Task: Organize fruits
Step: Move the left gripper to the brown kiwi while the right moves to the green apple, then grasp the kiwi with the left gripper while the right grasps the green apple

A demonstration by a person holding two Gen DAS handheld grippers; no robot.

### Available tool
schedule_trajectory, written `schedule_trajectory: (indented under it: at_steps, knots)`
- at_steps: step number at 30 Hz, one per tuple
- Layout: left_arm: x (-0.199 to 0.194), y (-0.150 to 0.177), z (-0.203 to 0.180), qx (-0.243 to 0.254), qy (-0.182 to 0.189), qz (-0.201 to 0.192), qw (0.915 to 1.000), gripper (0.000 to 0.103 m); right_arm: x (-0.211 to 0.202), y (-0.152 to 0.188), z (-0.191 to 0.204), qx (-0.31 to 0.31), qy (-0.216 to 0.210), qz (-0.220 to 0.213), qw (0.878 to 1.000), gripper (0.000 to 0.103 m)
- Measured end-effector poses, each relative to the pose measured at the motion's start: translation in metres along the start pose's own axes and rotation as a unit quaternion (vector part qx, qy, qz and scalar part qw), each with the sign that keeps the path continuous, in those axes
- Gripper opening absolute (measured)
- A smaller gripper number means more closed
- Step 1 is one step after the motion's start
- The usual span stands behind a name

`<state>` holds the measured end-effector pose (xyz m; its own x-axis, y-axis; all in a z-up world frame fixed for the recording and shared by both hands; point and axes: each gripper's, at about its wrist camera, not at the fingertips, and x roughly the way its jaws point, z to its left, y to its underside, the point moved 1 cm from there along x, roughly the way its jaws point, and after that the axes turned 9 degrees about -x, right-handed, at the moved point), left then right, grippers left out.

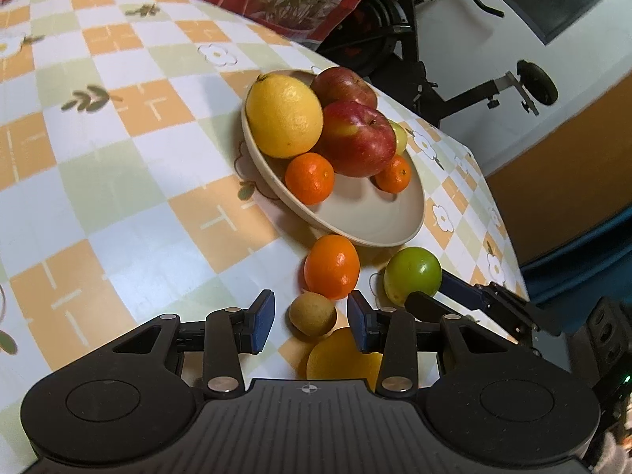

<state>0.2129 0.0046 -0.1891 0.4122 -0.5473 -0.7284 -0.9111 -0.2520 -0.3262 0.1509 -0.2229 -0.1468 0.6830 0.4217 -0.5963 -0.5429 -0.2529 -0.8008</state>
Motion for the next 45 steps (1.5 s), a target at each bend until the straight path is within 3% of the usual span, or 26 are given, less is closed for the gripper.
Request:
schedule_trajectory:
  at_steps: [2,5,20,25,45]
  knots:
    - [0.001,0.0,0.001,-0.003,0.003,-0.001,1.0,0.04,0.0,0.0,0.001,0.0,0.0,0.0,1.0,0.04]
    - [0.002,0.0,0.001,-0.003,0.003,-0.001,1.0,0.027,0.0,0.0,0.0,0.0,0.0,0.0,1.0,0.04]
    - [-0.021,-0.001,-0.002,0.041,-0.053,-0.056,0.9962,0.027,-0.005,0.002,-0.003,0.02,0.007,-0.013,1.0,0.04]
    - [-0.031,-0.004,-0.01,0.06,-0.052,-0.075,0.994,0.027,-0.006,0.002,-0.003,0.023,0.01,-0.017,1.0,0.04]
    - [-0.032,0.001,-0.016,0.074,-0.061,-0.088,0.9915,0.027,0.009,-0.006,0.006,-0.008,0.012,-0.001,1.0,0.045]
